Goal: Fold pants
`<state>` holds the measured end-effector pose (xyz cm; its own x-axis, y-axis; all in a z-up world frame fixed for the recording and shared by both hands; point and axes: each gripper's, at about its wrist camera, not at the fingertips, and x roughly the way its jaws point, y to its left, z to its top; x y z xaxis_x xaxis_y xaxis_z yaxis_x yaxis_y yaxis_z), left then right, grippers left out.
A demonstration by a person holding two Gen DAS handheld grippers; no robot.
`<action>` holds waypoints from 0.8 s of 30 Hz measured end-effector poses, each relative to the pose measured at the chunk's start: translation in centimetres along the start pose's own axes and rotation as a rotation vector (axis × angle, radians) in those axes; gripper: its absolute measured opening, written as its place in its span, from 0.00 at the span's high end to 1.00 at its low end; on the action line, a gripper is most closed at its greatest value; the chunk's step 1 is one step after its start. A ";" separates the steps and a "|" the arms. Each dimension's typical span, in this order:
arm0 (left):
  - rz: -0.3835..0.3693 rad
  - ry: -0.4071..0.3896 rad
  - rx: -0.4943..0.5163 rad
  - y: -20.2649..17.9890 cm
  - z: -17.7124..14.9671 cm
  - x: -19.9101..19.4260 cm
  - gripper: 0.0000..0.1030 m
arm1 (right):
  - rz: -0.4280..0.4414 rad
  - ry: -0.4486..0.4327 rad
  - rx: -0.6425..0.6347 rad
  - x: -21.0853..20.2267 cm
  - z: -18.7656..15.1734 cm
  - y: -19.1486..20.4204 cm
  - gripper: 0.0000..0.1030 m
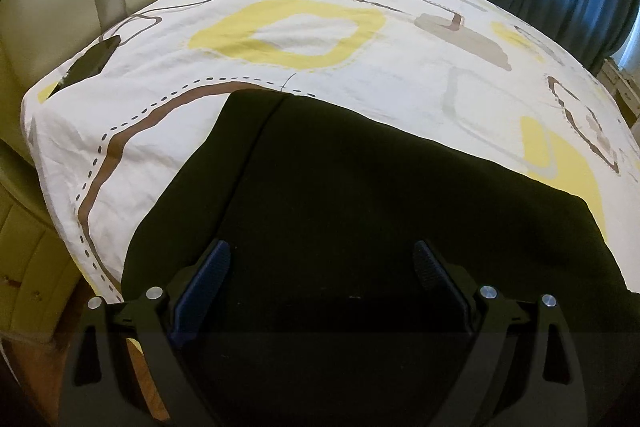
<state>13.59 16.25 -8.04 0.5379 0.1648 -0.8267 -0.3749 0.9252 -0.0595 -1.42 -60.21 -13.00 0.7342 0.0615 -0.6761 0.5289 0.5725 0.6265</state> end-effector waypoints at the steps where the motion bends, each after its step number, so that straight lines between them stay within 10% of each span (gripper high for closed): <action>1: 0.003 -0.001 0.001 -0.1 0.0 0.0 0.11 | 0.002 0.009 0.024 0.1 0.0 -0.4 0.45; 4: 0.013 -0.005 0.005 -0.2 -0.1 0.1 0.10 | 0.039 0.010 0.102 0.7 0.2 -1.7 0.46; 7: 0.025 -0.009 0.010 -0.4 -0.2 0.2 0.10 | 0.061 -0.009 0.083 0.5 0.2 -1.6 0.90; 18: 0.031 -0.015 0.016 -0.4 -0.3 0.3 0.09 | 0.035 0.040 0.069 -1.1 -1.0 -3.1 0.93; 24: 0.031 -0.018 0.020 -0.5 -0.3 0.4 0.09 | 0.032 -0.067 0.101 -3.7 1.0 -4.1 0.39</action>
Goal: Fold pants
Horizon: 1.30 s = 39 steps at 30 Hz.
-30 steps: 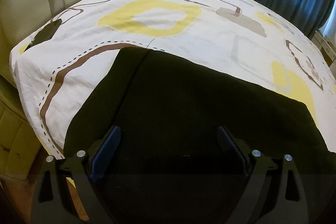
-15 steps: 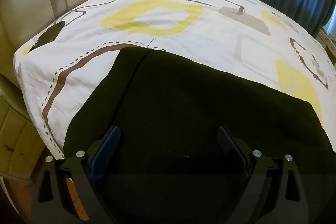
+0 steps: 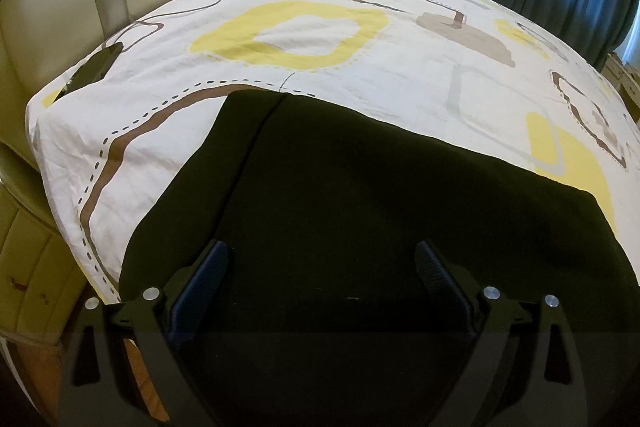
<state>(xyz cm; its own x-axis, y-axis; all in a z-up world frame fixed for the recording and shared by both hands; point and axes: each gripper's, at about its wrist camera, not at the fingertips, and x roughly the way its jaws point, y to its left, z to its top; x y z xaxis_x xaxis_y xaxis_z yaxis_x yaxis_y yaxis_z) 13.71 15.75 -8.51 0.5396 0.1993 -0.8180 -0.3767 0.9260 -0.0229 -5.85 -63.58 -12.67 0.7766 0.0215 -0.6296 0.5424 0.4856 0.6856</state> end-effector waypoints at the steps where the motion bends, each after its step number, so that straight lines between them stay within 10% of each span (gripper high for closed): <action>1: 0.001 0.000 0.002 0.0 0.0 0.0 0.09 | 0.037 0.008 -0.023 0.1 0.9 0.4 0.31; 13: 0.009 -0.002 0.004 -0.1 0.1 0.2 0.07 | 0.381 0.445 -0.100 9.5 3.4 1.1 0.28; 18: 0.016 -0.006 0.004 -0.2 0.1 0.2 0.06 | 0.424 0.502 -0.098 11.0 3.5 1.7 0.28; 21: 0.018 -0.008 0.005 -0.2 0.0 0.2 0.06 | 0.397 0.511 -0.132 11.3 3.4 2.2 0.39; 23: 0.018 -0.008 0.005 -0.2 0.0 0.2 0.06 | 0.388 0.529 -0.148 11.6 3.4 2.8 0.76; 33: 0.034 -0.034 0.002 -0.5 -0.4 0.1 0.05 | 0.182 0.359 -0.439 10.4 5.2 9.1 0.83; 39: 0.001 -0.074 -0.058 -1.0 -0.8 -0.3 0.05 | 0.143 0.230 -0.352 9.0 9.3 7.3 0.93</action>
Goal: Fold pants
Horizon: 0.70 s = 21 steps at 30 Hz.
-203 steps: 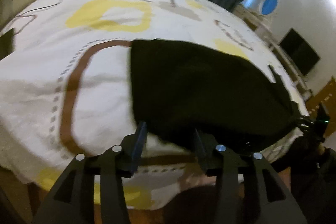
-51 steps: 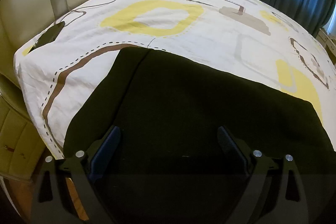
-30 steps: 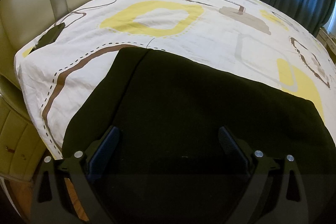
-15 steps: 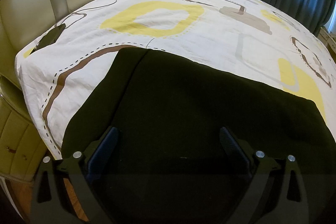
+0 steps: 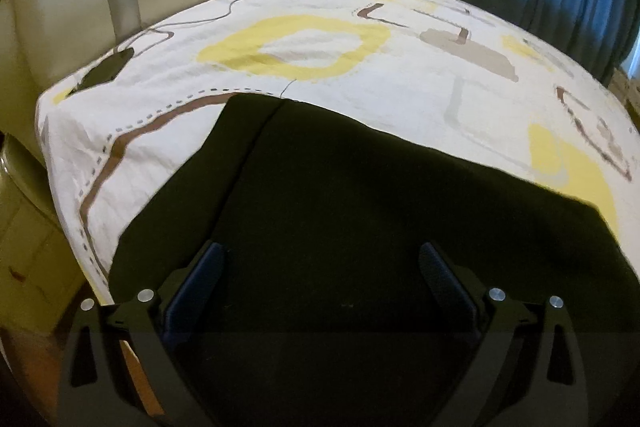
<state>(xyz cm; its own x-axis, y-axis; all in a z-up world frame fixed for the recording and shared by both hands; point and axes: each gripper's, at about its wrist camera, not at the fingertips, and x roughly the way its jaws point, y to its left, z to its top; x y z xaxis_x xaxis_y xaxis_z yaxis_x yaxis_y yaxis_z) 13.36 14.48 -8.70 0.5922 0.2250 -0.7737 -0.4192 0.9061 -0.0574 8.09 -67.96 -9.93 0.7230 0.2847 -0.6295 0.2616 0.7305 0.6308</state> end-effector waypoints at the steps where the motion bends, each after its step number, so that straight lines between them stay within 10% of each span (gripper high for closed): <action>1: -0.018 -0.001 -0.016 -0.2 -0.1 -0.1 0.05 | -0.006 0.014 0.015 0.0 0.5 -0.8 0.93; 6: 0.010 -0.017 0.025 -2.2 -0.6 -0.2 0.05 | 0.024 0.097 0.044 1.4 0.0 -2.1 0.89; 10: -0.033 -0.006 -0.001 -1.2 -0.2 -0.1 0.05 | 0.126 0.068 0.168 0.2 -0.3 -4.1 0.49; 21: -0.098 -0.056 -0.080 0.9 0.2 -1.5 0.05 | 0.193 0.073 0.316 -2.7 -6.0 -6.5 0.49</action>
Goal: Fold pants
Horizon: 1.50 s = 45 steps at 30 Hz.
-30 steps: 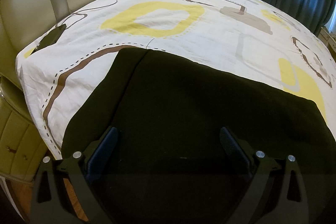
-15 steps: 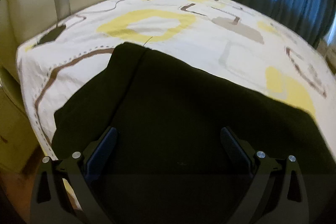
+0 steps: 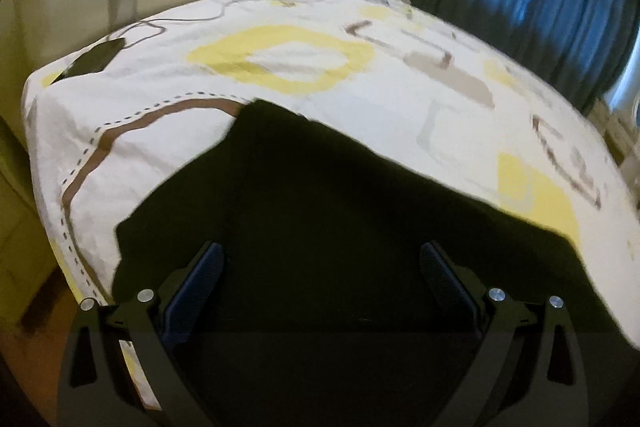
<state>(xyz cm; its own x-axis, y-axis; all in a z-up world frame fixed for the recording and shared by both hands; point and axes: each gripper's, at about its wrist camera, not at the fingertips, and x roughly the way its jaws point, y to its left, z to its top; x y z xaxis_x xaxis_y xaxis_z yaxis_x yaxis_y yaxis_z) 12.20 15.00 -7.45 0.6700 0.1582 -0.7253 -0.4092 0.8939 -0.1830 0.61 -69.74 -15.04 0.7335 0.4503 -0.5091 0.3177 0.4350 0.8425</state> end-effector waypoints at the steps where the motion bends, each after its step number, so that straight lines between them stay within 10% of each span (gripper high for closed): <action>1: -0.023 -0.021 -0.033 0.6 0.2 -0.5 0.05 | -0.009 -0.009 0.005 -0.3 -0.4 -0.2 0.49; 9: -0.071 -0.087 -0.126 5.6 2.1 -3.5 0.05 | -0.022 -0.021 0.017 -0.2 -3.1 -1.3 0.47; 23: -0.586 0.193 -0.506 15.1 0.7 -1.4 0.05 | -0.040 -0.039 0.038 0.1 -4.0 -0.6 0.41; 33: -0.616 0.217 -0.574 13.5 0.4 -1.3 0.06 | -0.045 -0.036 0.045 0.2 -4.2 -0.5 0.41; 35: -0.596 0.211 -0.579 13.3 0.7 -1.6 0.15 | -0.041 -0.037 0.046 0.2 -4.4 -0.5 0.41; 39: -0.524 0.256 -0.536 12.7 0.8 -0.9 0.63 | -0.035 -0.040 0.053 0.3 -4.4 -1.0 0.41; 45: -0.483 0.273 -0.574 13.0 0.0 0.0 0.92 | -0.029 -0.039 0.054 0.2 -4.8 -1.1 0.41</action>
<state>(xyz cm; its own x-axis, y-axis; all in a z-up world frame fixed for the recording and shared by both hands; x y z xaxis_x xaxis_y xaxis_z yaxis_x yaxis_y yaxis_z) 6.90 26.66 -9.84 0.7096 -0.3664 -0.6018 -0.4170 0.4701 -0.7779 -2.42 -66.38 -16.89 0.7461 0.4064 -0.5274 0.3708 0.4043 0.8361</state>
